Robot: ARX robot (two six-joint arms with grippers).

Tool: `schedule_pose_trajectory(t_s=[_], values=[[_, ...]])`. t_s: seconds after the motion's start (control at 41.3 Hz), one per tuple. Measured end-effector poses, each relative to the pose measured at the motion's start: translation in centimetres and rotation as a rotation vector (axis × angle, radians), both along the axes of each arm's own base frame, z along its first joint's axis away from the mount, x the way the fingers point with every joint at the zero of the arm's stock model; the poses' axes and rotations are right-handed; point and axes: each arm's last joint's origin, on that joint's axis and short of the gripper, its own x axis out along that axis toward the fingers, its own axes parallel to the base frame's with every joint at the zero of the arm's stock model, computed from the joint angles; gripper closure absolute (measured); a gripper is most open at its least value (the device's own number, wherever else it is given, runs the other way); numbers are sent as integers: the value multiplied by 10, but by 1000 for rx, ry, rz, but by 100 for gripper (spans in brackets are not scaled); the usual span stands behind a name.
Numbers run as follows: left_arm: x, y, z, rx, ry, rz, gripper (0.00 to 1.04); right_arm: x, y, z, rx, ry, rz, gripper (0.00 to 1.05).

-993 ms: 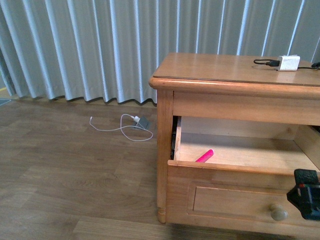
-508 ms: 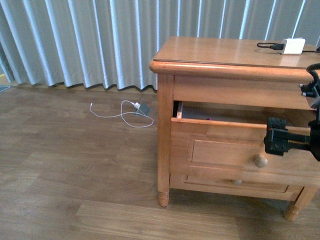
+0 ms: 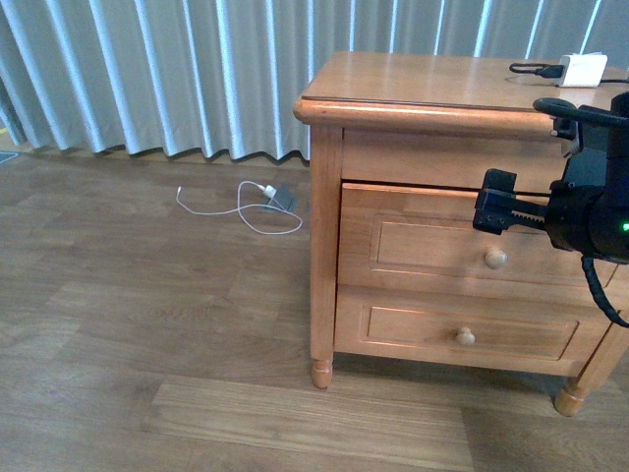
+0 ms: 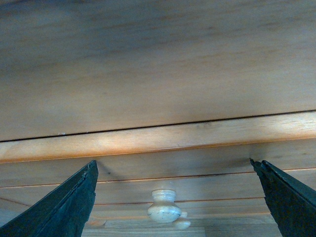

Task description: Place pink marker in drawer with both arms

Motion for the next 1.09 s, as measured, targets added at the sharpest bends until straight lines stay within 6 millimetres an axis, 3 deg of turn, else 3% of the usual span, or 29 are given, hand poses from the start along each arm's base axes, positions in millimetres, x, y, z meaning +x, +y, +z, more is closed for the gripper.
schedule_pose_trajectory(t_s=[0.533, 0.702, 0.944, 1.09], values=[[0, 0, 0, 0, 0, 0, 6, 10, -7, -7, -24, -60, 5, 9], [0, 0, 0, 0, 0, 0, 6, 2, -12, -7, -25, -42, 63, 9], [0, 0, 0, 0, 0, 0, 6, -44, -19, 18, 34, 12, 170, 9], [0, 0, 0, 0, 0, 0, 6, -84, -23, 42, 64, 29, 227, 9]])
